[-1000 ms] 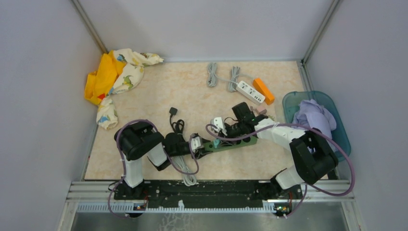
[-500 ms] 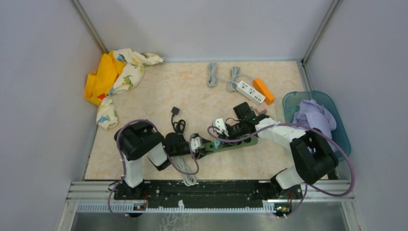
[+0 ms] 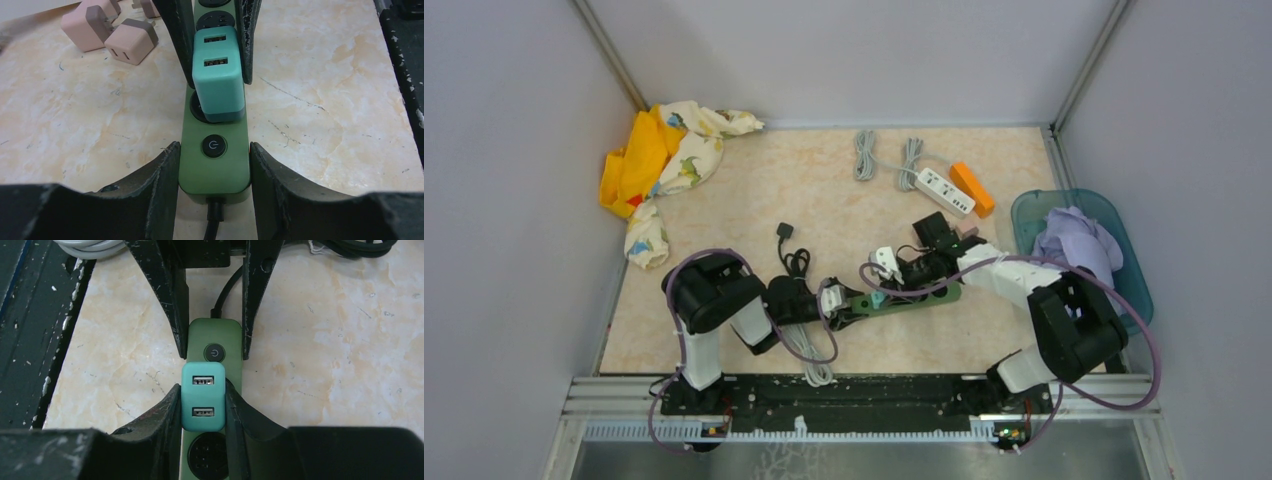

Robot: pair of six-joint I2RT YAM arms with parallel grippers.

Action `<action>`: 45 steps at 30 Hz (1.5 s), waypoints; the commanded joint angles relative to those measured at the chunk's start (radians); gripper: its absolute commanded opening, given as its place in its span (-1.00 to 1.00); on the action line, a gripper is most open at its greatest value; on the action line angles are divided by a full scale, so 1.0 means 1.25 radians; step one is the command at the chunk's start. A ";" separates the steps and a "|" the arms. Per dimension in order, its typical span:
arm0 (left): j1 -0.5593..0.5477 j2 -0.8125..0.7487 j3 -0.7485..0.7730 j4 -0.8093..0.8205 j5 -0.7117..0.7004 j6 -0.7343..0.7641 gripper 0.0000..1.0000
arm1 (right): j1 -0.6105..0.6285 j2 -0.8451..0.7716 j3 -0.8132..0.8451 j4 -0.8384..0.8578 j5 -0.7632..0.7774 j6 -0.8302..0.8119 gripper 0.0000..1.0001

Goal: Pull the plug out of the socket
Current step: Remove the plug from the socket.

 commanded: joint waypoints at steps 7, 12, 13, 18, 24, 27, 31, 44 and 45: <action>-0.005 0.005 0.001 0.044 0.025 -0.004 -0.99 | 0.077 -0.007 0.006 0.253 -0.005 0.231 -1.00; -0.005 0.006 0.001 0.044 0.024 -0.004 -0.99 | 0.037 -0.007 0.009 0.273 0.057 0.260 -1.00; -0.005 0.006 0.001 0.045 0.024 -0.004 -0.99 | 0.018 -0.008 0.012 0.247 0.040 0.232 -1.00; -0.005 0.007 0.000 0.047 0.026 -0.004 -0.99 | -0.035 -0.026 0.049 -0.022 -0.049 -0.060 -1.00; -0.005 0.006 0.001 0.045 0.027 -0.002 -0.99 | 0.004 -0.008 0.034 -0.059 -0.162 -0.116 -1.00; -0.005 0.006 0.001 0.045 0.024 -0.004 -0.99 | 0.050 -0.008 0.024 0.084 -0.128 0.060 -1.00; -0.005 0.006 0.000 0.045 0.024 -0.004 -0.99 | 0.052 -0.006 0.033 0.175 -0.081 0.192 -1.00; -0.005 0.006 0.000 0.045 0.027 -0.004 -0.99 | 0.002 -0.002 0.055 -0.090 -0.166 -0.116 -1.00; -0.004 0.006 0.000 0.046 0.025 -0.004 -0.99 | 0.018 -0.001 0.053 -0.066 -0.158 -0.084 -1.00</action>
